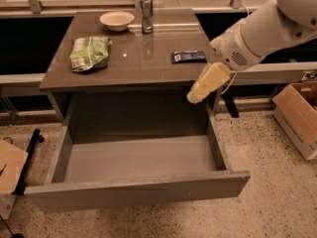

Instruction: Place rxbar blueberry into top drawer

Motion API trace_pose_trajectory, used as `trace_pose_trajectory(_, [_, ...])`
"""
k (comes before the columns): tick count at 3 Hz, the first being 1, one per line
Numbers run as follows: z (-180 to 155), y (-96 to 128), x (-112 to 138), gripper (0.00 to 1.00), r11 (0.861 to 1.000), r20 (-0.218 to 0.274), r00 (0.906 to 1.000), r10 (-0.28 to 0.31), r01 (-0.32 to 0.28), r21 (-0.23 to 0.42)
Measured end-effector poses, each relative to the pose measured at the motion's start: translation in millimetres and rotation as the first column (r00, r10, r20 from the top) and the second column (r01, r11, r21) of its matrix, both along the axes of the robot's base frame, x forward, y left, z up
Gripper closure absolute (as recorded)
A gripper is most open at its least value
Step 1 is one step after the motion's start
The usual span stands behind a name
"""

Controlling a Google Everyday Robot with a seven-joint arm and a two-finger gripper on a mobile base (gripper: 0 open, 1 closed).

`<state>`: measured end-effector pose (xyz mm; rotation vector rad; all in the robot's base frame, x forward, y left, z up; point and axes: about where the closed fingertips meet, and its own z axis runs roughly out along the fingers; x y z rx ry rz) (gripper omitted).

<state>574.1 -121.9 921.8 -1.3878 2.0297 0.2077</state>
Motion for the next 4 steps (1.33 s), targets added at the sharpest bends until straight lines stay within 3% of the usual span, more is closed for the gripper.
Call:
trace_pose_trajectory(1, [13.4, -2.6, 53.0, 0.00, 0.992, 0.101, 0.9896, -0.102, 0.093, 0.091])
trace_pose_trajectory(2, [21.6, -8.1, 115.6, 0.00, 0.975, 0.146, 0.9735, -0.176, 0.152, 0.160])
trace_pose_trajectory(3, [19.6, -5.4, 117.5, 0.00, 0.974, 0.145, 0.9734, -0.177, 0.152, 0.170])
trace_pose_trajectory(4, [9.1, 12.5, 132.8, 0.00, 0.955, 0.143, 0.9705, -0.194, 0.154, 0.252])
